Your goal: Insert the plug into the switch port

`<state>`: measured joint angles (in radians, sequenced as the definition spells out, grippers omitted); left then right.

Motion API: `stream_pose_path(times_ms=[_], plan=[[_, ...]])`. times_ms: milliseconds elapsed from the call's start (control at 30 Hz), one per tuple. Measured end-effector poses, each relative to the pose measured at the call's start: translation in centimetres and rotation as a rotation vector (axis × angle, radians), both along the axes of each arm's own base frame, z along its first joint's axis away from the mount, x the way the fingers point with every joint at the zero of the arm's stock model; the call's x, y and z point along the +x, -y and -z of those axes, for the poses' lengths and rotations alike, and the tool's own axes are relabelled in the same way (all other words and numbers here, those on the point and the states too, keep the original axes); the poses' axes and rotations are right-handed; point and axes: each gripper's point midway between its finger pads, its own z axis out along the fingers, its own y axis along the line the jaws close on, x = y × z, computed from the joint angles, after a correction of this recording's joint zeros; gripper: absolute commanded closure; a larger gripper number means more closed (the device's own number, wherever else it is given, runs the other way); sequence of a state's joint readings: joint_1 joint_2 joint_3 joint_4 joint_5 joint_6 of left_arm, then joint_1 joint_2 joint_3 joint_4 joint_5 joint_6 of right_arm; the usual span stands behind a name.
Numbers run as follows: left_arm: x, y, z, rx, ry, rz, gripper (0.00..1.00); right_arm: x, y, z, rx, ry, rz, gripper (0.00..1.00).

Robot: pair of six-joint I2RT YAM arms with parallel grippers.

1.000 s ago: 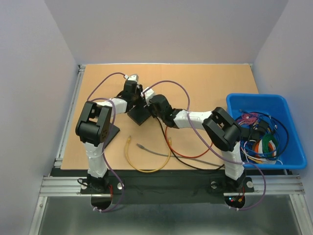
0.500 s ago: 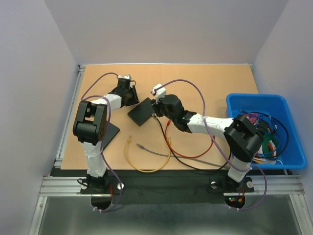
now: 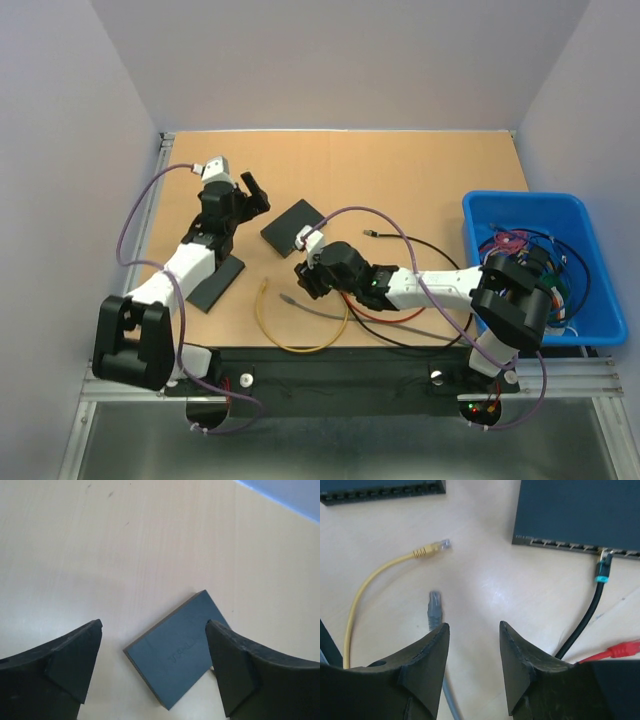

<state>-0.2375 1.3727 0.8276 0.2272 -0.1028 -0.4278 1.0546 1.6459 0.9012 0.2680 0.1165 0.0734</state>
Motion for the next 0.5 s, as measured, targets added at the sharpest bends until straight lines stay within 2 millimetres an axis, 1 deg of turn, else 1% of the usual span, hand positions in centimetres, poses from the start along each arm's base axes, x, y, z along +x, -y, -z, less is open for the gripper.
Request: stream_pose_path(times_ms=[33, 67, 133, 167, 200, 233, 300, 400, 500], plan=[[-0.8, -0.4, -0.5, -0.027, 0.039, -0.012, 0.01, -0.3, 0.2, 0.4, -0.006, -0.014, 0.000, 0.50], [-1.4, -0.7, -0.6, -0.051, 0.060, -0.019, 0.01, -0.6, 0.2, 0.8, -0.009, -0.027, -0.005, 0.50], [-2.6, -1.4, -0.4, -0.106, 0.098, -0.033, 0.01, -1.2, 0.3, 1.3, -0.014, -0.049, -0.009, 0.50], [-2.7, -1.4, -0.5, -0.118, 0.107, -0.033, 0.01, -1.6, 0.2, 1.5, -0.015, -0.058, -0.016, 0.50], [-3.2, -2.2, 0.3, -0.127, 0.103, -0.051, 0.01, -1.8, 0.1, 1.5, -0.014, -0.062, -0.021, 0.50], [-3.3, -2.4, 0.5, -0.132, 0.105, -0.057, 0.01, -2.4, -0.1, 1.6, -0.013, -0.071, -0.032, 0.50], [-3.7, -2.4, 0.5, -0.143, 0.116, -0.056, 0.02, -3.3, -0.5, 1.7, -0.012, -0.080, -0.049, 0.50], [-4.6, -2.6, -0.8, -0.163, 0.184, -0.055, 0.03, -4.5, -1.1, 1.8, -0.009, -0.093, -0.078, 0.50], [-5.7, -2.9, -3.0, -0.185, 0.282, -0.059, 0.05, -5.2, -1.4, 1.9, -0.007, -0.104, -0.092, 0.50]])
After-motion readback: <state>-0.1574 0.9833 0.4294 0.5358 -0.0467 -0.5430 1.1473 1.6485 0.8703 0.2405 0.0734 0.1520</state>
